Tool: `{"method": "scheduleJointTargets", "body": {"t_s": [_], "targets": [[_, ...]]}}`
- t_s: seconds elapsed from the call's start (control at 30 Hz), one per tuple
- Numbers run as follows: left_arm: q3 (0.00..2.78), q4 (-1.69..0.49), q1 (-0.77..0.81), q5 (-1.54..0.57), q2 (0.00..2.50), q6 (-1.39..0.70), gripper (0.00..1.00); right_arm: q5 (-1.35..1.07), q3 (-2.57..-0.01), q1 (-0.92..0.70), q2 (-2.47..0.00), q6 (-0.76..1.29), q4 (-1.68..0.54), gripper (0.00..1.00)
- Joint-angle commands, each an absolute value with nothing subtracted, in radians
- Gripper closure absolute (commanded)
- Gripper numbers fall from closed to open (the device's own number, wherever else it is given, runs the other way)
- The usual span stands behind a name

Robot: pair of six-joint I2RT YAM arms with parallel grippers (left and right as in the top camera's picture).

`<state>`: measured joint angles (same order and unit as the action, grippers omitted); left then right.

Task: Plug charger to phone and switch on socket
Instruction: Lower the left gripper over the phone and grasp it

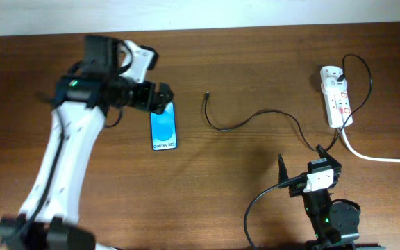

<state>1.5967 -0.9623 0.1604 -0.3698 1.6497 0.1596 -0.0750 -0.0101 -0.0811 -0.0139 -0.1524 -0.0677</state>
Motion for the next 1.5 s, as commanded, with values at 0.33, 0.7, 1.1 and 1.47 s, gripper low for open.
{"method": "scheduleJointTargets", "body": {"t_s": [0.33, 0.7, 1.1, 1.47], "targets": [[1.626, -0.930, 0.264, -0.237, 1.846, -0.053, 0.01, -0.070, -0.006, -0.078, -0.004, -0.138, -0.072, 0.02], [1.626, -0.932, 0.283, 0.016, 1.975, -0.299, 0.01, -0.070, -0.006, -0.078, -0.004, -0.138, -0.072, 0.02], [1.626, -0.947, 0.284, 0.068, 2.130, -0.375, 0.01, -0.070, -0.006, -0.078, -0.004, -0.138, -0.072, 0.02], [1.624, -0.944, 0.284, 0.057, 2.147, -0.366, 0.01, -0.070, -0.006, -0.078, -0.004, -0.138, -0.072, 0.02]]}}
